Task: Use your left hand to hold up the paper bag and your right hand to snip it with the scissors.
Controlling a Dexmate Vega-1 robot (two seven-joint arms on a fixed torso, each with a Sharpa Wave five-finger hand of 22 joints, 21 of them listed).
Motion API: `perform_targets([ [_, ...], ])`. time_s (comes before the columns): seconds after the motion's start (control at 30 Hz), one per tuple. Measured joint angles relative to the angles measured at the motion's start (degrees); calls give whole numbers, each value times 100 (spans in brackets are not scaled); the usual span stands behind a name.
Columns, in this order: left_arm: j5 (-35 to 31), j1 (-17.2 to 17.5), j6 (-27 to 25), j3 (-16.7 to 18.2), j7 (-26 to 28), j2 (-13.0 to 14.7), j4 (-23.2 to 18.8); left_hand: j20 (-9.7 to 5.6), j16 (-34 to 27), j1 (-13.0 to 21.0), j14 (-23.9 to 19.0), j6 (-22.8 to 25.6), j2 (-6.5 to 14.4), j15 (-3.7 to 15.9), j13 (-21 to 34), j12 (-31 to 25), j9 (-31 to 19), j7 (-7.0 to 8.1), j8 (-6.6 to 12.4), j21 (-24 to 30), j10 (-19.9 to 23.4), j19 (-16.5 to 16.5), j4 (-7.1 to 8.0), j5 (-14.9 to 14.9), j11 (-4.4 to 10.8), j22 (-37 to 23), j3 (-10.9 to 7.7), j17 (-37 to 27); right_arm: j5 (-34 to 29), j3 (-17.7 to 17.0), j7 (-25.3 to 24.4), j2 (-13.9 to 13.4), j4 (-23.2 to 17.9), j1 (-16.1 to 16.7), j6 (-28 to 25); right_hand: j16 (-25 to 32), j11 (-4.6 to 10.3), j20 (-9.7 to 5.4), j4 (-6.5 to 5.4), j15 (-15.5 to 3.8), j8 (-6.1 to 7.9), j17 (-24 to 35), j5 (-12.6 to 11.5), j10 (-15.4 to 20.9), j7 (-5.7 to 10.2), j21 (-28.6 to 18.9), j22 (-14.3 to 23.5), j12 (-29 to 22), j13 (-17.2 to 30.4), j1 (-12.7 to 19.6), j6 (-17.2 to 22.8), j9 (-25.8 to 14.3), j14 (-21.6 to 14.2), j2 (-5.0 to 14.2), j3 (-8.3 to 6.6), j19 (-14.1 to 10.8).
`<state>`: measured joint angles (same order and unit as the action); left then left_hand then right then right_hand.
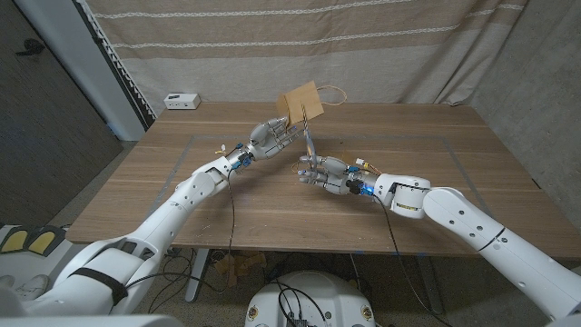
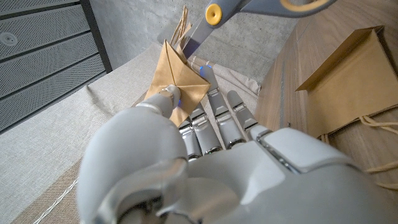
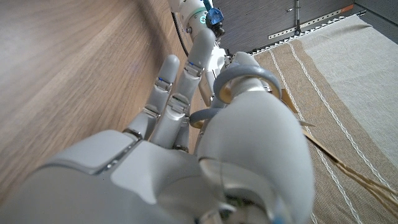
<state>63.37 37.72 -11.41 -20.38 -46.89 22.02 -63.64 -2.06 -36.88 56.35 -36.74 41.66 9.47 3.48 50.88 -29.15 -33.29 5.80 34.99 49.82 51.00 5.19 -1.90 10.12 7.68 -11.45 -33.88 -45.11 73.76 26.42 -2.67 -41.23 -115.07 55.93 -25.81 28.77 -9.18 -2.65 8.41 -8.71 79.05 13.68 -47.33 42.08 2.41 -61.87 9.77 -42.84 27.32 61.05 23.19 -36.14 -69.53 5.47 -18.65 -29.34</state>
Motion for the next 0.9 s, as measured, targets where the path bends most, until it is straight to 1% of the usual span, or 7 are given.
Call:
perform_targets([
  [0.07, 4, 14, 8, 0, 1, 14, -23, 0, 0, 0, 0, 0, 0, 0, 0, 0, 0, 0, 0, 3, 0, 0, 0, 0, 0, 0, 0, 1, -45, 10, 52, -5, -4, 0, 24, -297, 0, -16, 48, -19, 1, 52, -1288, 0, -176, 166, 0, 98, 76, -557, -176, -515, -19, -189, -519, -146],
  [0.1, 8, 14, 14, 0, 1, 14, -23, 0, 0, -1, 0, 0, 1, 0, 0, 0, 0, 0, 0, 3, 0, 0, 0, 0, 0, 0, 0, 1, -45, 13, 52, -7, -9, 0, 24, -383, 0, -21, 123, -24, 2, 76, -1694, 0, -235, 226, 0, 129, 106, -742, -235, -1108, -24, -250, -659, -164],
  [0.17, 11, 20, 19, 1, 2, 19, -33, 0, 0, -1, 0, 0, 1, 0, 0, 0, 0, 0, 0, 3, -1, 0, 0, 0, 1, 0, 0, -7, -53, 17, 71, -7, -10, 1, 30, -527, 0, -21, 361, -25, 12, 107, -2144, 0, -344, 343, 0, 209, 113, -984, -344, -1367, -24, -366, -899, -180],
  [0.23, 15, 23, 23, 1, 1, 20, -38, 0, 0, -1, 0, 0, 1, 0, 2, 0, 0, 0, 0, 3, -1, 0, 0, -1, 1, 0, 0, -16, -55, 25, 81, -8, -11, 1, 33, -621, 0, -21, 443, -23, 49, 111, -2302, 0, -420, 453, -10, 261, 108, -1138, -420, -1912, -22, -477, -1250, -180],
  [0.33, 18, 37, 27, 1, 1, 29, -56, 0, 0, -2, 0, 0, 2, 0, 36, 0, 0, 0, 0, 3, -1, 0, 0, -1, 1, 0, 0, -15, -67, 41, 161, -8, -6, -2, 48, -729, 0, -22, 584, 0, 106, 111, -2329, 0, -459, 553, -3, 363, 71, -1309, -460, -2360, 2, -572, -1691, -181],
  [0.57, 31, 59, 35, 3, -3, 42, -86, 0, 0, -24, 0, 0, 24, 0, 35, 2, 0, 0, 0, 3, 0, 0, 0, -1, 1, -1, 1, -15, -72, 78, 271, 7, 66, -41, 62, -746, 66, -42, 755, 22, 124, 324, -2103, -66, -549, 550, 53, 408, 174, -1529, -550, -3137, 36, -522, -2342, -282],
  [0.9, 57, 87, 35, 5, -11, 53, -147, -31, 0, -23, 0, 0, 23, 0, 20, 22, 0, 0, 0, 3, -1, -31, 0, -2, 1, -1, 1, -14, -28, 124, 416, 53, 180, -105, -7, -572, 228, -12, 845, -32, 154, 824, -1096, -229, -446, 171, 130, 274, 528, -278, -512, -2689, 50, -576, -2450, -128],
])
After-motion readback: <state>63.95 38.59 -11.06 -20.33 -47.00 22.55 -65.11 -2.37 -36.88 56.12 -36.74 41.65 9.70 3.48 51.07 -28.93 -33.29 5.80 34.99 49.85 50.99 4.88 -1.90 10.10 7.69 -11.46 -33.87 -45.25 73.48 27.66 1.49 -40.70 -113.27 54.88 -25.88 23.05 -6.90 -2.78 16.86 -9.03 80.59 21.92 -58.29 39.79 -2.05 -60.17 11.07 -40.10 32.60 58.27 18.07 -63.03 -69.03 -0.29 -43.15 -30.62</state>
